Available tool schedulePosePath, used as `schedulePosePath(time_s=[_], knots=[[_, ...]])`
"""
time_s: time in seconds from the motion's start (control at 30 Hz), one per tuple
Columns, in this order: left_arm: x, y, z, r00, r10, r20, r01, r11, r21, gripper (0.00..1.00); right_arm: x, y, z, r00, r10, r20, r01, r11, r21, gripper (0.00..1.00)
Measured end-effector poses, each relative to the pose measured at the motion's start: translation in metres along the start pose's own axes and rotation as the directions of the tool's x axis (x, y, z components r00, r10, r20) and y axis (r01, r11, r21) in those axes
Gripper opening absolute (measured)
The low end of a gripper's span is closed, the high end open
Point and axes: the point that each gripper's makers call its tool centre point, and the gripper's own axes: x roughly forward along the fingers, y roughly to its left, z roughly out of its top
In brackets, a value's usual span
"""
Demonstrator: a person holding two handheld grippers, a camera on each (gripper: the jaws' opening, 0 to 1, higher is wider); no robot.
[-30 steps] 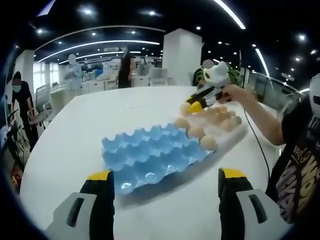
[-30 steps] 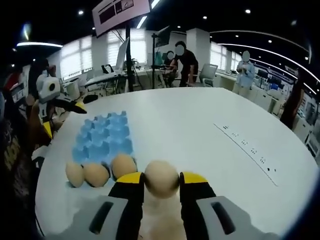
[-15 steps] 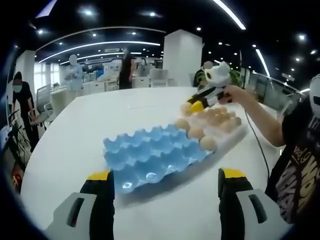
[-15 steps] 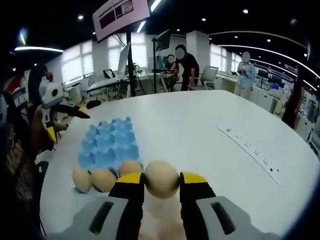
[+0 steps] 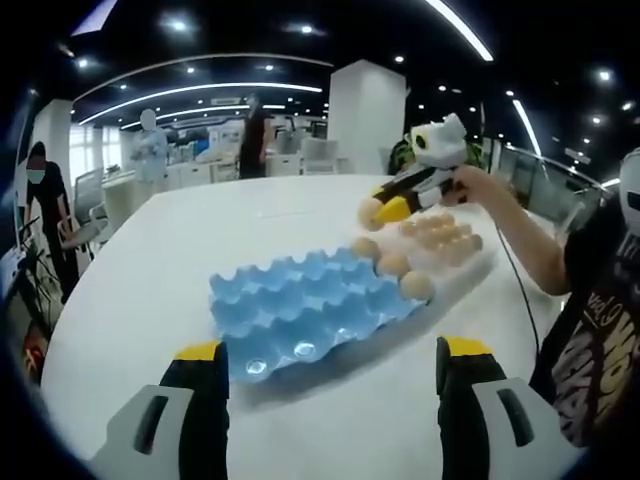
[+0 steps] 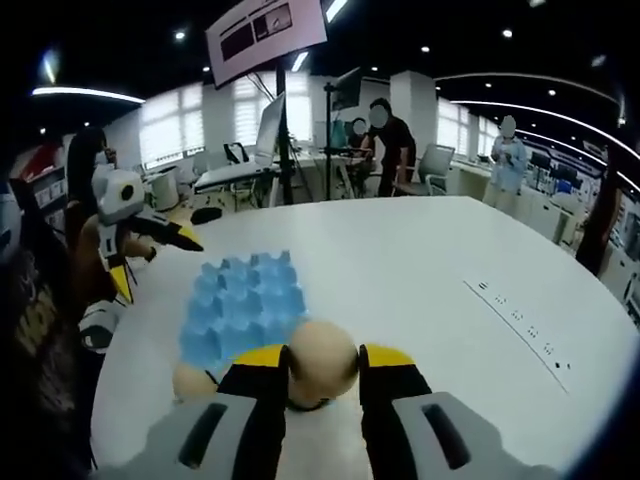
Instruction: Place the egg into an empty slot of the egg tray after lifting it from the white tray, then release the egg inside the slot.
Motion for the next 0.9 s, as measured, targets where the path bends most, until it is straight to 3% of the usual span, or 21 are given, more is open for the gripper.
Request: schedulePosePath(time_s=[0.47, 0.9], knots=[[0.001, 0.001, -0.002, 1.0, -0.001, -0.002, 0.001, 1.0, -0.003, 0.87, 0.03, 0.019, 0.01, 0.998, 0.062, -0.012, -0.062, 0.997, -0.037, 0.29], [0.0, 0.001, -0.003, 1.0, -0.003, 0.0, 0.003, 1.0, -0.006, 0.87, 0.049, 0.021, 0.005, 0.995, 0.083, -0.056, -0.085, 0.995, -0.042, 0.29]])
